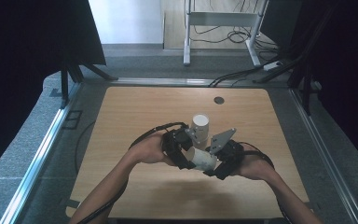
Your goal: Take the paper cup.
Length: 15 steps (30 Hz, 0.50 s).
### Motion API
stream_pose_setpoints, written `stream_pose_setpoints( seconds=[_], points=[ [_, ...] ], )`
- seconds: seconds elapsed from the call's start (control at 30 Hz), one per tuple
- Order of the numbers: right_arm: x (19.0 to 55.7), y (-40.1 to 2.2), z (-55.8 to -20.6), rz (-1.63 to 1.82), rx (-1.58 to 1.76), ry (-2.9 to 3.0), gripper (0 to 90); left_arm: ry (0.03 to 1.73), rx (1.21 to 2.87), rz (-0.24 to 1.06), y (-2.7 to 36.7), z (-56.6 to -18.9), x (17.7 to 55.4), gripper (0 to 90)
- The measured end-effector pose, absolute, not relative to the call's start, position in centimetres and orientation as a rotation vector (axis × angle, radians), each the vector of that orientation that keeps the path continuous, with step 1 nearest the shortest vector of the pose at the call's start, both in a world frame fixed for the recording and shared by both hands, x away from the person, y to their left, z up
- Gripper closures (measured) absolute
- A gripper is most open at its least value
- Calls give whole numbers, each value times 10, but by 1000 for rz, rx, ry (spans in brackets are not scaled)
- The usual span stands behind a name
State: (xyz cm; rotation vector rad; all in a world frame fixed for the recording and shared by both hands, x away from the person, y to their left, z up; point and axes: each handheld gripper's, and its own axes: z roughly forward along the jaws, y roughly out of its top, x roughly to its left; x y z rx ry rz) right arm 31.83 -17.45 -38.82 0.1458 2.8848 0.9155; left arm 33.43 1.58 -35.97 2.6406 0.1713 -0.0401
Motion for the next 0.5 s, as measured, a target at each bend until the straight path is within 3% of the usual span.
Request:
stream_pose_setpoints(
  seconds=[0.33,0.5],
  points=[
    [317,-171,-392,876,142,2896,352,163,2653,-43,9,-361,334,345],
    [315,-173,-393,875,140,2888,369,168,2634,-53,9,-362,334,338]
  ],
)
